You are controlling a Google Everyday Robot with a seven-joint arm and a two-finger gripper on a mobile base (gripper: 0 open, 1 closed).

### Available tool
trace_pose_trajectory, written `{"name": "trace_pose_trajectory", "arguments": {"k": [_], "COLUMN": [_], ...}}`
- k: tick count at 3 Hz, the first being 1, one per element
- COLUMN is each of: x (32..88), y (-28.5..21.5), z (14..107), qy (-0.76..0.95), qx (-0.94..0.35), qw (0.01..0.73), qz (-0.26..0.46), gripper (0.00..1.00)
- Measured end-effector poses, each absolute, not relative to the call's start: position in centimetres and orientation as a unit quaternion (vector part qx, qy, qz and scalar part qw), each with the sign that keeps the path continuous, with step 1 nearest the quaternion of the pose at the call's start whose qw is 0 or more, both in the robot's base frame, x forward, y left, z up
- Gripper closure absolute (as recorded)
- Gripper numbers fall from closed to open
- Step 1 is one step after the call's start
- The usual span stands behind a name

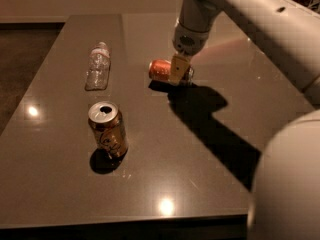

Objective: Move coke can near water bottle

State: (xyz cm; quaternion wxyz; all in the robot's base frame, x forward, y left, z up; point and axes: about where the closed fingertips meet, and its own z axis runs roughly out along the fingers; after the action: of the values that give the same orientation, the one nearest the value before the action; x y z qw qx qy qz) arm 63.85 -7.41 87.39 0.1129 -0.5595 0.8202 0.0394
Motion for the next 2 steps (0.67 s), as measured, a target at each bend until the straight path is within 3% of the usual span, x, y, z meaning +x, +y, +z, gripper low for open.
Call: {"name": "trace_pose_trajectory", "arguments": {"k": [1,2], "x": [65.7,67.2], "y": [-5.5,-3.1], "z": [88.4,88.6], "qy": [0.806,0.790], "qx": [-0.579,-0.600], "qw": [0.119,0.119], "qz": [0.040,0.041], "gripper": [1.00,1.00]}}
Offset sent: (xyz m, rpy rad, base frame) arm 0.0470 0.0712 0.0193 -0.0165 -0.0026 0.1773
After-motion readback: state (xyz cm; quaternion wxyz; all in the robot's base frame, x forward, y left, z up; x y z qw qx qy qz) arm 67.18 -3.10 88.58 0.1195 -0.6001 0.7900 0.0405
